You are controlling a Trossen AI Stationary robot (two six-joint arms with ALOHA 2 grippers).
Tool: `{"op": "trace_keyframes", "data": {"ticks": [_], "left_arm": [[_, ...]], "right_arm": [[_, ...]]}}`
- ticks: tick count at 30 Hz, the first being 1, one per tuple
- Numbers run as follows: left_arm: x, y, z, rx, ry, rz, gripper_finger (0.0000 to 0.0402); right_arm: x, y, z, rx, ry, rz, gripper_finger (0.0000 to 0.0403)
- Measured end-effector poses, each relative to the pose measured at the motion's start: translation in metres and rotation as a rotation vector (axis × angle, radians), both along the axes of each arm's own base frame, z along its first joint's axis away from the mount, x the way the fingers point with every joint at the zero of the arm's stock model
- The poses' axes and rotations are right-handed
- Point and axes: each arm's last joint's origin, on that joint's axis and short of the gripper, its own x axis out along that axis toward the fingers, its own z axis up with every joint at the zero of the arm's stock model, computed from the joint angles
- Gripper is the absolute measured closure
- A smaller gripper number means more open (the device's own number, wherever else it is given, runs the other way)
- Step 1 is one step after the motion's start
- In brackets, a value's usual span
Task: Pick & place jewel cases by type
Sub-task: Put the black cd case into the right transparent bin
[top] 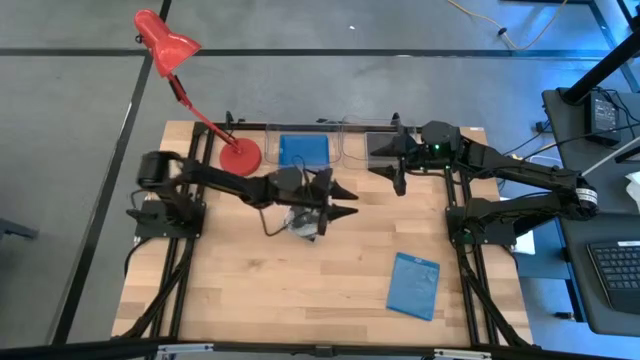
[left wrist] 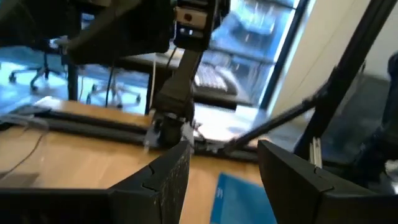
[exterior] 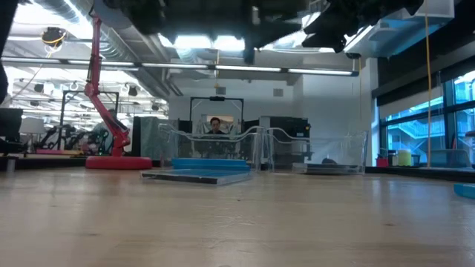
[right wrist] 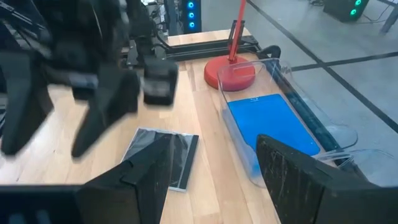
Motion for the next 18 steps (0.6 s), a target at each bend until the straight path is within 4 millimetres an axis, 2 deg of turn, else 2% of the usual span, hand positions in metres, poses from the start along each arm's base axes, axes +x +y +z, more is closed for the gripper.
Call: {"op": "trace_keyframes", "data": {"ticks": [4, 9, 14, 18], "left_arm": [[-0.020, -0.001, 0.026, -0.036, 0.068, -0.002, 0.0217], [-0.034, -0.009, 0.045, -0.214, 0.057, -0.020, 0.0217], [-0.038, -0.016, 0.053, -0.285, 0.034, -0.048, 0.0217], [-0.038, -0.017, 0.053, -0.289, 0.040, -0.026, 0.0217]], "right_arm": [[0.001, -0.001, -0.001, 0.027, 0.002, -0.010, 0.0169], [0.012, -0.004, -0.012, 0.150, 0.034, -0.057, 0.0169], [0.026, -0.010, -0.029, 0.289, 0.090, -0.119, 0.0169], [0.040, -0.009, -0.042, 0.304, 0.128, -0.108, 0.0169]]}}
